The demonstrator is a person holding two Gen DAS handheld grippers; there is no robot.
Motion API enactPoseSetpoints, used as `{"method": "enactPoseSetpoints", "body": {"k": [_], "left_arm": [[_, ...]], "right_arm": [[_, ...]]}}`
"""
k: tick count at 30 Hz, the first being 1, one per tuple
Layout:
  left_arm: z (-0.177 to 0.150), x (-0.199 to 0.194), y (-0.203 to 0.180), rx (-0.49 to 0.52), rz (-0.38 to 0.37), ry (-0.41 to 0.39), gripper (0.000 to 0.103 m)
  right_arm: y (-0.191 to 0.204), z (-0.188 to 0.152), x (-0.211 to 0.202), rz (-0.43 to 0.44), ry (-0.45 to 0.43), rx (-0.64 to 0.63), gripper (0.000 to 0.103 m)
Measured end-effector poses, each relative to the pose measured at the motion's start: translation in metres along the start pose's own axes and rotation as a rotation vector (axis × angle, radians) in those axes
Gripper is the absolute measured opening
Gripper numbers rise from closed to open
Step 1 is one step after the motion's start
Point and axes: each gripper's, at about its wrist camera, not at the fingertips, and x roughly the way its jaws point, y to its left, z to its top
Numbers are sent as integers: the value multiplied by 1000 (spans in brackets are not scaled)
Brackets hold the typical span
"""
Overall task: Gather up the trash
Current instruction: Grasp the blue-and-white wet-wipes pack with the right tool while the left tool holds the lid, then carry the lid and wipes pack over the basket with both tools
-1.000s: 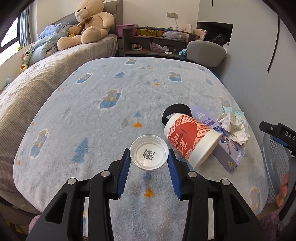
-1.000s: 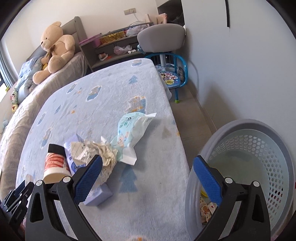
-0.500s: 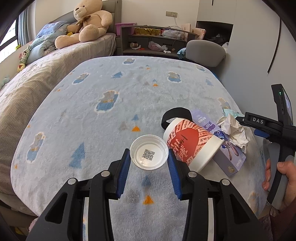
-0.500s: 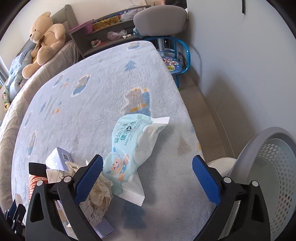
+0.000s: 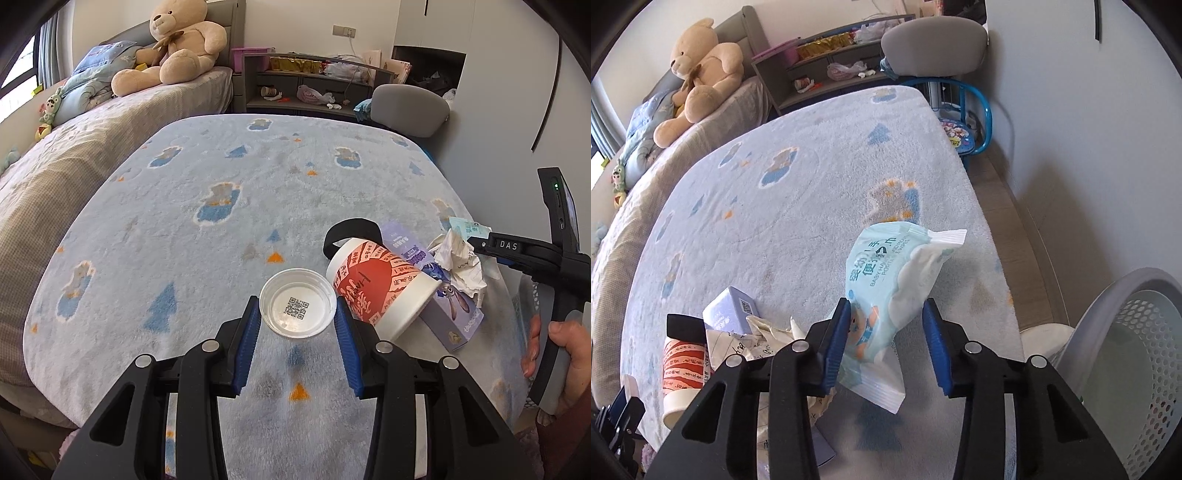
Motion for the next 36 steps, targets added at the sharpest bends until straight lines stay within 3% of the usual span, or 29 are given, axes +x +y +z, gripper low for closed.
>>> {"method": "enactPoseSetpoints", "body": {"k": [6, 21, 36], "left_arm": [[-2, -8, -1, 1, -8, -6, 39], [-7, -32, -31, 48, -52, -28, 39], [-14, -38, -129, 198, -173, -8, 39]], "right_arm": [[-5, 0, -20, 2, -43, 3, 31], [-21, -25, -72, 47, -100, 16, 30], [-82, -84, -131, 30, -131, 63, 30]]}}
